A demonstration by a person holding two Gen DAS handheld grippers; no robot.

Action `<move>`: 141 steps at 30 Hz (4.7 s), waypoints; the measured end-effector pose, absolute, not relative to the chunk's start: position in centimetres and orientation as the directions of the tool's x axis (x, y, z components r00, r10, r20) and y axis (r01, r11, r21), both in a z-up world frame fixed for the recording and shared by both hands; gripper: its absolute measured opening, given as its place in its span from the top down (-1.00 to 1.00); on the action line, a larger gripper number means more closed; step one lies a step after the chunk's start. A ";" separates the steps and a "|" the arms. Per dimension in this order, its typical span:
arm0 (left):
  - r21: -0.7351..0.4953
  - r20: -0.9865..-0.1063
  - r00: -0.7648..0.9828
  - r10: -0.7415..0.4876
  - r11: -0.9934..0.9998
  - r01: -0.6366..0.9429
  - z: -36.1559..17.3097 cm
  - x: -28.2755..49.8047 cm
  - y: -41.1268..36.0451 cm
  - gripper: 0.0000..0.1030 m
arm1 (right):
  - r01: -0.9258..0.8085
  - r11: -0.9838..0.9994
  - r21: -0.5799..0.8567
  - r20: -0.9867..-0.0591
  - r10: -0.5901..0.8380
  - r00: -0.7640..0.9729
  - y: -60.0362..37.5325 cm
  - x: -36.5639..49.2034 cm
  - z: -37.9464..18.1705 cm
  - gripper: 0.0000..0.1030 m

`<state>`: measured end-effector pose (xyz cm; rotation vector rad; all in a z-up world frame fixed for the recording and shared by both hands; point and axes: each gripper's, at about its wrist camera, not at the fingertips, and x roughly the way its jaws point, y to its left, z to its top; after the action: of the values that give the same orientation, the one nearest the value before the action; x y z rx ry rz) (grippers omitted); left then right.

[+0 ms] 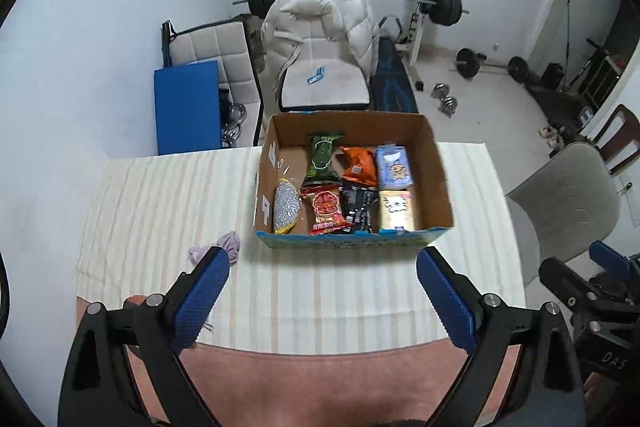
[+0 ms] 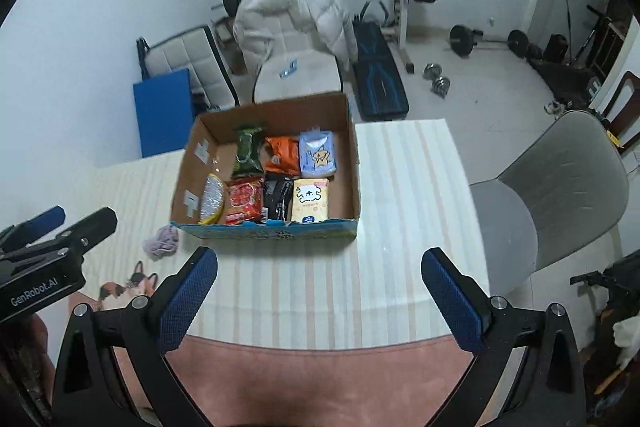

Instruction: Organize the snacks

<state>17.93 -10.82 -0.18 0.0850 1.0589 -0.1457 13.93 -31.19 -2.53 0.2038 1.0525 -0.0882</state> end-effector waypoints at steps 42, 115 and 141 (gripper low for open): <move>0.005 -0.789 0.611 -0.062 0.994 0.107 5.9 9.7 -8.2 -0.96 | 0.160 0.987 0.007 -0.771 -0.097 0.629 -28.1 5.9 7.3 -1.00; -0.007 -0.757 0.651 -0.057 0.997 0.080 6.9 11.3 -8.2 -0.98 | 0.160 0.987 -0.003 -0.774 -0.103 0.625 -28.3 8.2 7.6 -1.00; -0.006 -0.758 0.648 -0.068 0.995 0.098 7.2 10.5 -8.6 -0.98 | 0.168 0.986 -0.015 -0.770 -0.119 0.627 -28.6 7.5 7.9 -1.00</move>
<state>10.48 -8.55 7.23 0.0368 0.8603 -0.0946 7.48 -28.65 7.87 0.0603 0.8780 -0.1644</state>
